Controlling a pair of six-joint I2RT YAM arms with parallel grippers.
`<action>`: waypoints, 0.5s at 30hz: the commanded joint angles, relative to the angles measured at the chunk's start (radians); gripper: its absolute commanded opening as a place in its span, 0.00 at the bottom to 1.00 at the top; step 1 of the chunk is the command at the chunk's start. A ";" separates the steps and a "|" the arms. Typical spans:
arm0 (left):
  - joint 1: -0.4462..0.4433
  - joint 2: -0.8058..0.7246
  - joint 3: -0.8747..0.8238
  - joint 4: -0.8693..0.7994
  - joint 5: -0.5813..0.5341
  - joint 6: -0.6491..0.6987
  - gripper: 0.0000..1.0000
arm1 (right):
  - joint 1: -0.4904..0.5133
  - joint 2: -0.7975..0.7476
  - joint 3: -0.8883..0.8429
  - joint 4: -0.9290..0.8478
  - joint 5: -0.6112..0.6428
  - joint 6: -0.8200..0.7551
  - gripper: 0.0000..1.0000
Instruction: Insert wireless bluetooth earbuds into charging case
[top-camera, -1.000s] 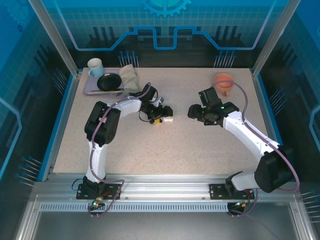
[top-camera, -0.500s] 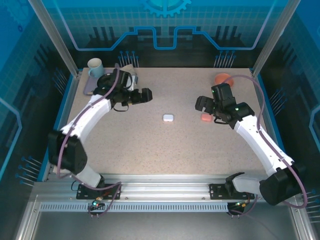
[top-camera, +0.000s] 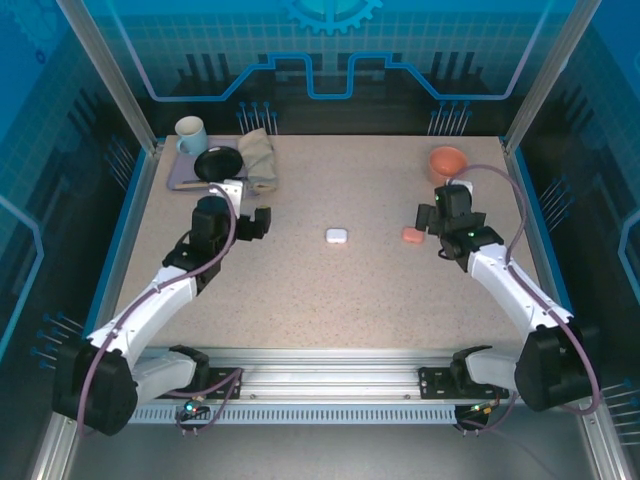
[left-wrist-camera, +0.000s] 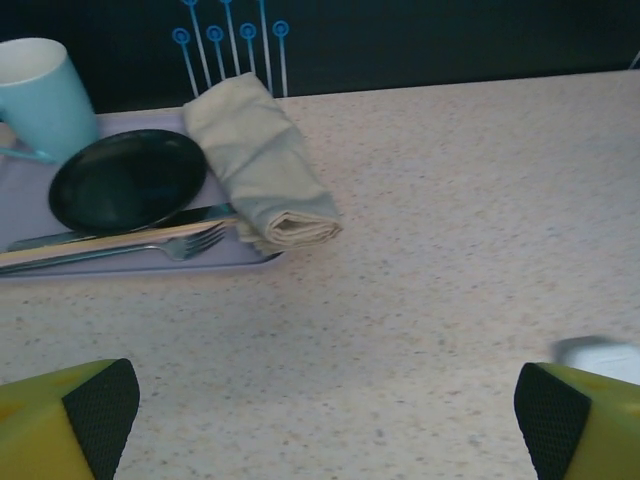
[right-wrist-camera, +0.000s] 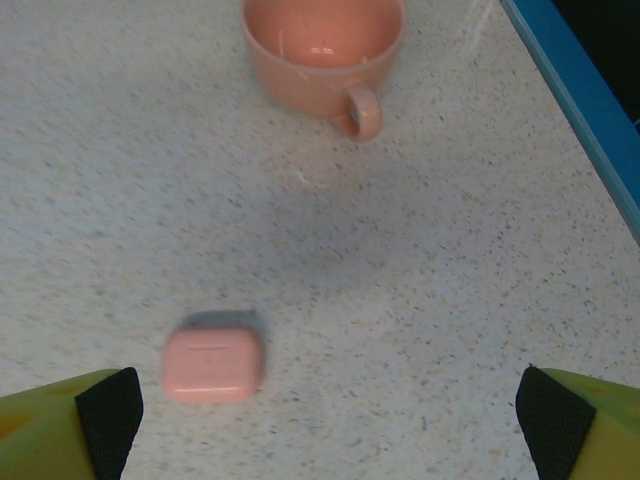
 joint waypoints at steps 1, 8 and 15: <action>0.026 -0.015 -0.083 0.227 -0.096 0.127 0.99 | -0.031 0.022 -0.070 0.209 0.052 -0.086 1.00; 0.115 0.077 -0.333 0.563 -0.107 0.123 0.99 | -0.055 0.068 -0.241 0.546 0.071 -0.200 1.00; 0.176 0.188 -0.384 0.699 0.002 0.029 0.99 | -0.058 0.140 -0.394 0.899 -0.076 -0.336 1.00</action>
